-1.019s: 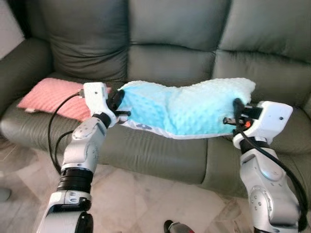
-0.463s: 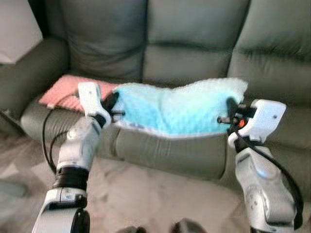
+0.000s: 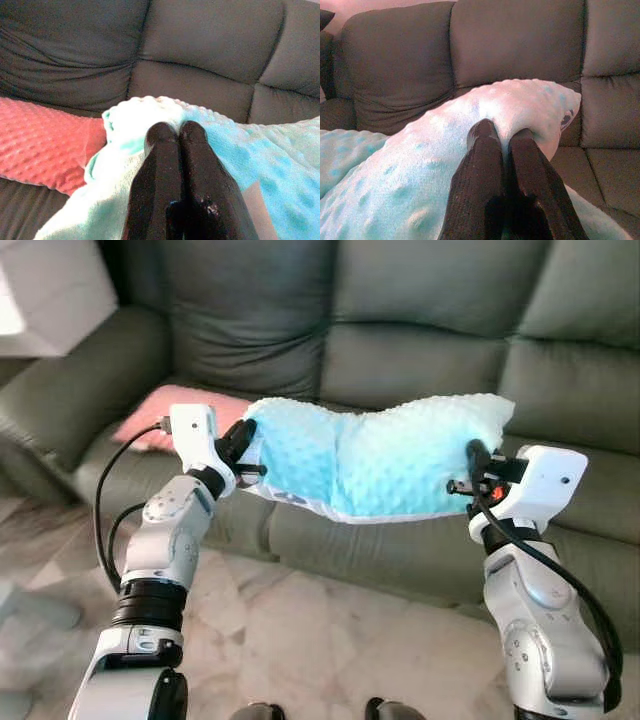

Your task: Move the pillow to the sofa

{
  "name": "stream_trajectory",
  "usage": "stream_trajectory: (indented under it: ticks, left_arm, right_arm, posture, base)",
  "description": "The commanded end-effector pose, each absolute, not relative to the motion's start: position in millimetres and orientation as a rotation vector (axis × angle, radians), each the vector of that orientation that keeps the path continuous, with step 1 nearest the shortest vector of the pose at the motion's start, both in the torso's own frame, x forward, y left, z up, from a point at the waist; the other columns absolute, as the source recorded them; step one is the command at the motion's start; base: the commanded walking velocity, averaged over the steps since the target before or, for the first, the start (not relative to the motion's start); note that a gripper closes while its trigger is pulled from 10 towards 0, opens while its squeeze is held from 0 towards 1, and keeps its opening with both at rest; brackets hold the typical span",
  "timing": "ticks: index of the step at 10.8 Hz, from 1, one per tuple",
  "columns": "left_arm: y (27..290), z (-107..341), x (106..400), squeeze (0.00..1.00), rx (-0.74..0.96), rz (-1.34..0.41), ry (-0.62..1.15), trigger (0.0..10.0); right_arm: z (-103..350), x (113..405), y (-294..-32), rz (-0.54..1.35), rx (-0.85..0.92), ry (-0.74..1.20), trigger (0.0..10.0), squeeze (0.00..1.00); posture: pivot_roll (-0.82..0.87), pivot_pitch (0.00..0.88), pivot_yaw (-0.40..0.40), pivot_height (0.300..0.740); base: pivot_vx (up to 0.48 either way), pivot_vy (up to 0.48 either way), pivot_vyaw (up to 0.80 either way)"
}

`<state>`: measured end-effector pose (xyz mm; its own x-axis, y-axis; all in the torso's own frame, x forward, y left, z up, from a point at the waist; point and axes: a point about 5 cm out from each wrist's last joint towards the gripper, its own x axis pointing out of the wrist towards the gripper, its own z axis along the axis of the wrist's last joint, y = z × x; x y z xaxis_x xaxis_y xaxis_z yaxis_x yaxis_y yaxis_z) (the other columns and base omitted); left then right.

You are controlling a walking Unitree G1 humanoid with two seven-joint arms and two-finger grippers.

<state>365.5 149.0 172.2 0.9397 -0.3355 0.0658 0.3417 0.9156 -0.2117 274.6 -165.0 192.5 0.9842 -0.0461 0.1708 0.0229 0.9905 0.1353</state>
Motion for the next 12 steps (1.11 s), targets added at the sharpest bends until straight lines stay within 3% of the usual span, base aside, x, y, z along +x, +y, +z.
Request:
stream_trajectory:
  ticks: [1,2,7,12]
  left_arm:
    - [143.8,179.9,364.1,0.00,-0.219,-0.381,-0.067,10.0]
    - [141.8,180.7,363.3,0.00,-0.226,-0.387,-0.074,10.0]
    - [137.0,177.2,361.3,0.00,-0.238,-0.401,-0.067,10.0]
    - [149.1,169.9,354.0,0.00,-0.246,-0.363,-0.055,10.0]
  right_arm:
    - [197.1,273.0,-169.3,-0.057,0.128,-0.203,10.0,0.00]
    - [196.7,273.4,-169.8,-0.061,0.128,-0.200,10.0,0.00]
    - [196.3,274.1,-170.4,-0.064,0.123,-0.196,10.0,0.00]
    - [196.0,276.6,-165.9,-0.039,0.126,-0.192,10.0,0.00]
  posture:
    - [-0.17,0.158,0.033,0.740]
    - [-0.17,0.157,0.034,0.740]
    - [-0.17,0.159,0.030,0.740]
    - [-0.16,0.167,0.018,0.740]
  base:
    - [0.000,0.000,0.00]
    - [0.000,0.000,0.00]
    - [0.000,0.000,-0.76]
    - [0.000,0.000,0.00]
